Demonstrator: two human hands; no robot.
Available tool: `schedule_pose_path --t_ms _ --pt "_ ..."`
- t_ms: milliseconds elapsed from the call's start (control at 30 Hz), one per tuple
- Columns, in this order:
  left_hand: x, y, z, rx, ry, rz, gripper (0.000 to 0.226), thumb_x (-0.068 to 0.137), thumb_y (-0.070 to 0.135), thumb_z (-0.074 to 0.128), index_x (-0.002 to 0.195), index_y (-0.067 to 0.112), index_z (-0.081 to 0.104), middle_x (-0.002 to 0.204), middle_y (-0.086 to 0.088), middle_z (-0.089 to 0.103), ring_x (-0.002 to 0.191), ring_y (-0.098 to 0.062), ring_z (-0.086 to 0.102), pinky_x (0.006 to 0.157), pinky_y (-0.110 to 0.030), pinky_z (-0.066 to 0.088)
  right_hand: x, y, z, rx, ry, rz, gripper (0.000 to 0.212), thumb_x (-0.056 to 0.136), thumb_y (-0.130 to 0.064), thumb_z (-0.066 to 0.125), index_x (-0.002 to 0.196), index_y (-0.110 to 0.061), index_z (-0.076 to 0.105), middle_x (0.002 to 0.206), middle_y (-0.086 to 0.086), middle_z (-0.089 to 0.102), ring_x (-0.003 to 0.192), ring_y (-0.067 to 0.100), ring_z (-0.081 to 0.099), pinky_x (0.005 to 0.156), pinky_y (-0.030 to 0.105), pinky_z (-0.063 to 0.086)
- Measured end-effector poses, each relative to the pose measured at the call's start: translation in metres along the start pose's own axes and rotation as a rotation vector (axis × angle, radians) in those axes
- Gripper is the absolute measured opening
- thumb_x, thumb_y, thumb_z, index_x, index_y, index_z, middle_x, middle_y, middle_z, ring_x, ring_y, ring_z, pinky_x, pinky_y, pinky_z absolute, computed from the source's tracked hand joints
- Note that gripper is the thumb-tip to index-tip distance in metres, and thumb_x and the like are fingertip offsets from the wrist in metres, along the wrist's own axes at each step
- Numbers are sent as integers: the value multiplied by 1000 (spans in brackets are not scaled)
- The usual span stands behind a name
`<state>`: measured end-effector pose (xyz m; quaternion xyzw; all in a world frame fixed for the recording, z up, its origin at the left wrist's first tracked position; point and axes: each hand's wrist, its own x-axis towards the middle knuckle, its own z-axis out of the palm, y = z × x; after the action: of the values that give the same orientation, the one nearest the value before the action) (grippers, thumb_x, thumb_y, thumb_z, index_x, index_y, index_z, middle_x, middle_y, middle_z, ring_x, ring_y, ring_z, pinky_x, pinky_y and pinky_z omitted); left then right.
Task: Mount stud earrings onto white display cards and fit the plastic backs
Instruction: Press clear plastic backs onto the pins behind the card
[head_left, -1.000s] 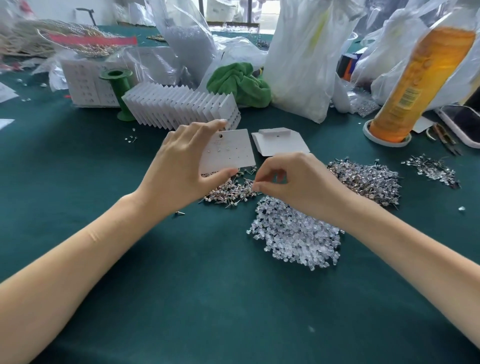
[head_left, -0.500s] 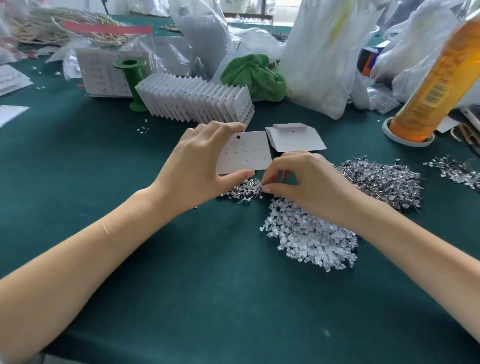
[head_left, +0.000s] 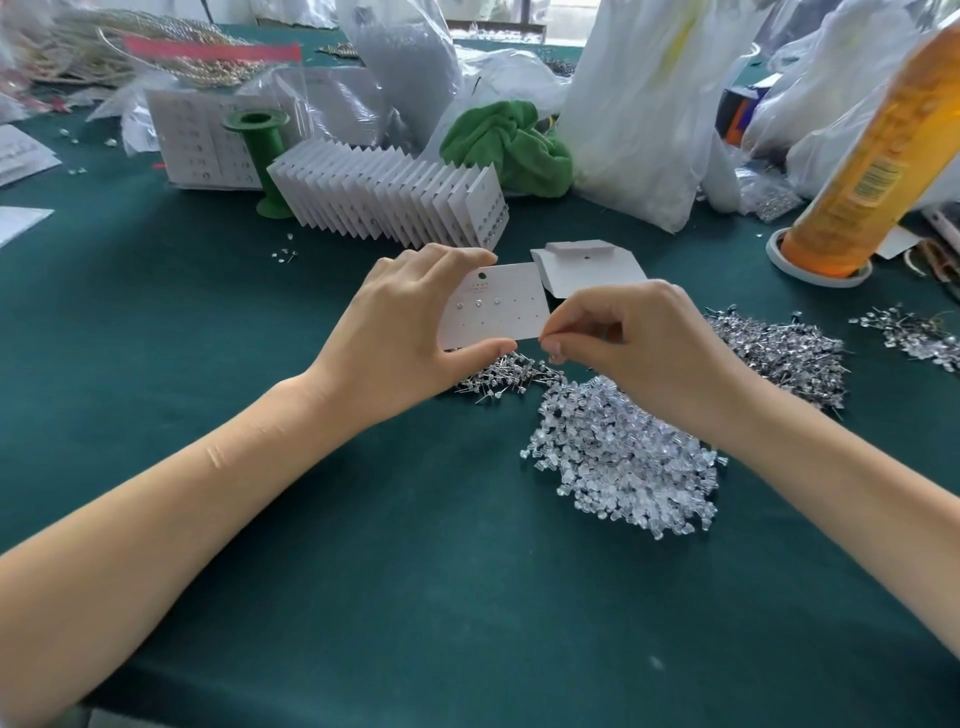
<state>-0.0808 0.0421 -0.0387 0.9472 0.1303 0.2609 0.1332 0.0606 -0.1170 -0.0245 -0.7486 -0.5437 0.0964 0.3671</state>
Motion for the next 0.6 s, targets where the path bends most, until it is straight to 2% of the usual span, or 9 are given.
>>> schedule_pose_path --t_ms 200,367,467,500,600 --pt "-1 4 0 12 -17 7 64 77 53 70 128 18 53 124 2 58 111 -20 55 99 -32 32 -1 1 0 85 32 24 3 80 -10 76 81 -13 75 70 -8 70 59 -1 59 60 9 46" --pt "-1 4 -2 6 -6 -4 63 77 51 71 128 18 53 125 3 58 111 -21 54 100 -31 31 -1 0 -1 239 36 80 8 79 -3 76 82 -10 74 76 1 74 64 5 64 64 11 50" --pt "-2 5 -2 14 -7 -10 64 76 52 71 128 19 53 125 3 58 111 -20 53 99 -28 30 0 -1 -4 335 86 101 10 79 0 75 83 -9 72 74 6 74 51 -1 58 51 6 43" --pt "-2 6 -1 17 -10 -5 64 76 52 71 128 18 53 125 3 58 110 -19 53 99 -27 29 0 -2 -5 352 102 100 10 79 0 74 83 -9 71 73 6 74 50 -1 57 50 6 42" --pt "-3 11 -3 -3 -7 8 65 75 55 68 128 19 53 124 4 59 108 -11 50 98 -26 29 0 -3 -5 391 149 88 12 78 -3 76 83 -12 71 71 4 74 58 6 63 61 13 49"
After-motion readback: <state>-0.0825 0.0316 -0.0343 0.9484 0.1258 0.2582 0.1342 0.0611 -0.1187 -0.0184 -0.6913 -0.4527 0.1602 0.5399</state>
